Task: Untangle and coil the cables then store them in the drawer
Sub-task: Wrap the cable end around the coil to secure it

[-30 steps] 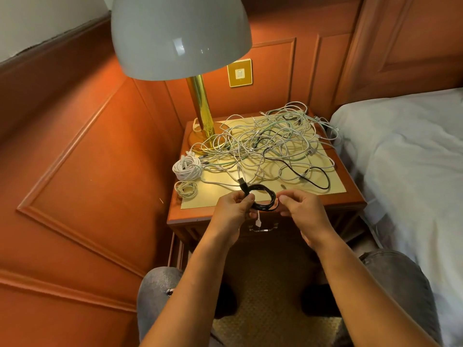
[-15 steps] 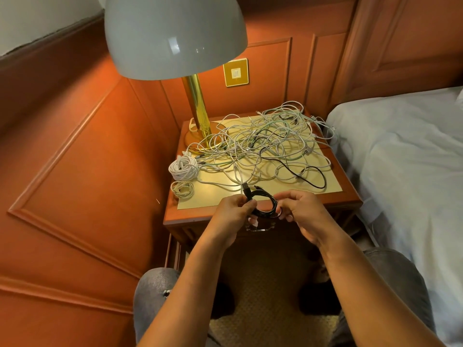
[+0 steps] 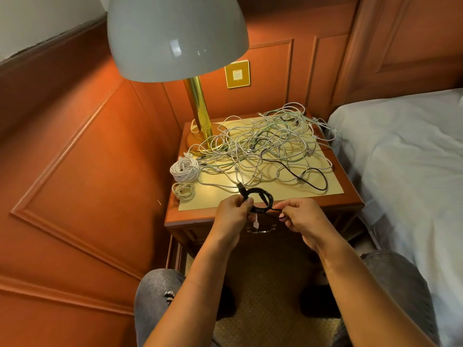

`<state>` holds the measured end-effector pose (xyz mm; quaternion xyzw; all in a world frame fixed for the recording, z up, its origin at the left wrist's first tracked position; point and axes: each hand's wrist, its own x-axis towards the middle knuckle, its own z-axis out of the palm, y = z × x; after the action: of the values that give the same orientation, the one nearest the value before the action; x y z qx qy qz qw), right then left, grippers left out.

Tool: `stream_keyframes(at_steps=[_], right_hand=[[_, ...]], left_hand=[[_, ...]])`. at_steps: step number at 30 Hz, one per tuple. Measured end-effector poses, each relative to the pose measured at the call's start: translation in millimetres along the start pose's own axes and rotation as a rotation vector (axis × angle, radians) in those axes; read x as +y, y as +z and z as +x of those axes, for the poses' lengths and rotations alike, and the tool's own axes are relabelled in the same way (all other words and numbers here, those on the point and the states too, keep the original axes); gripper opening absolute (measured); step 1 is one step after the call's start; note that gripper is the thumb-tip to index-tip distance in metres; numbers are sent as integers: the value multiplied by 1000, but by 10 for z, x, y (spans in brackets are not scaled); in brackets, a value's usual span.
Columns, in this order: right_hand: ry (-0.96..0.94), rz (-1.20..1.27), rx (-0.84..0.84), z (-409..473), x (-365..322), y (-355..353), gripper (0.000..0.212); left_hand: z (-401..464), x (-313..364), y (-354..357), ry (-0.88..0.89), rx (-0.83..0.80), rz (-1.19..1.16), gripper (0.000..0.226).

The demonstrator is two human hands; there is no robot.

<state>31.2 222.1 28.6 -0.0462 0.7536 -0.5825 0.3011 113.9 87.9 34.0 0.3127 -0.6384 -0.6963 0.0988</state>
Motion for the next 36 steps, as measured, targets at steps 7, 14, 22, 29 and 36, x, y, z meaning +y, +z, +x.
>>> stream_keyframes(at_steps=[7, 14, 22, 29, 36], right_hand=[[-36, 20, -77, -34, -15, 48, 32], [-118, -36, -19, -13, 39, 111, 35], [-218, -13, -1, -33, -76, 176, 26], [-376, -309, -107, -38, -252, 187, 29], [-582, -399, -36, -30, -244, 324, 35]], left_hand=[[3, -6, -45, -26, -12, -6, 17], [18, -47, -40, -60, 61, -61, 16], [-40, -29, -100, -61, -45, 42, 16], [-12, 40, -148, 7, -32, 169, 13], [11, 83, -161, 68, -39, 269, 15]])
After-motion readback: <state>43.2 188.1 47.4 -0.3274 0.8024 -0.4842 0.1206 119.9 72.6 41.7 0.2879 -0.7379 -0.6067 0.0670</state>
